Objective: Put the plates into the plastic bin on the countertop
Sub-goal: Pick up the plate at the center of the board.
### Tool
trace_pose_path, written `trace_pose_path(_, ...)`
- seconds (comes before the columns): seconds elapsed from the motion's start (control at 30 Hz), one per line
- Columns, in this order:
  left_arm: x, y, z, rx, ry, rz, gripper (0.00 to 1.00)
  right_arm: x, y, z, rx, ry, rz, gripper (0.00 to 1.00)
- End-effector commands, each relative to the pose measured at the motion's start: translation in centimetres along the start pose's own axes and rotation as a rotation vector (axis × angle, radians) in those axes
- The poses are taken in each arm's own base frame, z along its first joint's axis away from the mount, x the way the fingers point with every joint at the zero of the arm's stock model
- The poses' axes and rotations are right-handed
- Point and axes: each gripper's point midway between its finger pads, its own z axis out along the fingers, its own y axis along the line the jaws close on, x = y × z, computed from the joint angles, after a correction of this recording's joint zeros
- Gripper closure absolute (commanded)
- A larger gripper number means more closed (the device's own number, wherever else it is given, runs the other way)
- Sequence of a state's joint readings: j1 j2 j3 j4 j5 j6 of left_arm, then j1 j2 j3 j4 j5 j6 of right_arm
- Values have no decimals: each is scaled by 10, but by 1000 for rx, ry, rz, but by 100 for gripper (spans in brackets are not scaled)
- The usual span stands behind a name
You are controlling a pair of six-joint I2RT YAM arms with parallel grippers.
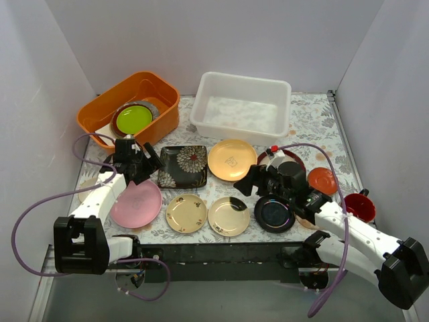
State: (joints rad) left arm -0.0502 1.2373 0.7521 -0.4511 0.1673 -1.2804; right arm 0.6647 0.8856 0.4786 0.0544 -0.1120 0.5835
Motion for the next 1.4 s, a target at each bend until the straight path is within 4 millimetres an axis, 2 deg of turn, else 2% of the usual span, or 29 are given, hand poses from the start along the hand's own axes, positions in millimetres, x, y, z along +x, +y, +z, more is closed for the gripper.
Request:
trace_pose_path(0.0, -24, -8, -9, 25, -147, -4, 23, -14, 30, 9, -88, -52, 6, 7)
trace_pose_path(0.07, -26, -11, -8, 39, -169, 6, 28, -10, 38, 12, -104, -37, 5, 6)
trace_pose_path(0.3, -10, -4, 15, -23, -136, 33, 31, -8, 47, 16, -126, -32, 11, 6)
trace_pose_path(0.33, -9, 2, 20, -59, -144, 37, 31, -8, 46, 17, -124, -32, 11, 6)
trace_pose_path(0.43, -2, -1, 29, -82, -139, 62, 31, -7, 46, 15, -126, -34, 11, 6)
trace_pose_path(0.7, -12, 5, 42, -160, -178, 74, 31, 6, 49, 17, -157, -1, 31, 7)
trace_pose_path(1.03, -2, 9, 72, -193, -125, 112, 33, 8, 54, 21, -172, 14, 24, 7)
trace_pose_path(1.2, 3, 8, 83, -192, -102, 120, 42, 4, 57, 20, -180, 3, -1, 6)
trace_pose_path(1.33, 7, 7, 85, -180, -92, 114, 53, 4, 57, 20, -170, 8, -11, 6)
trace_pose_path(1.37, 9, 9, 85, -182, -88, 114, 60, 4, 56, 21, -170, 11, -9, 6)
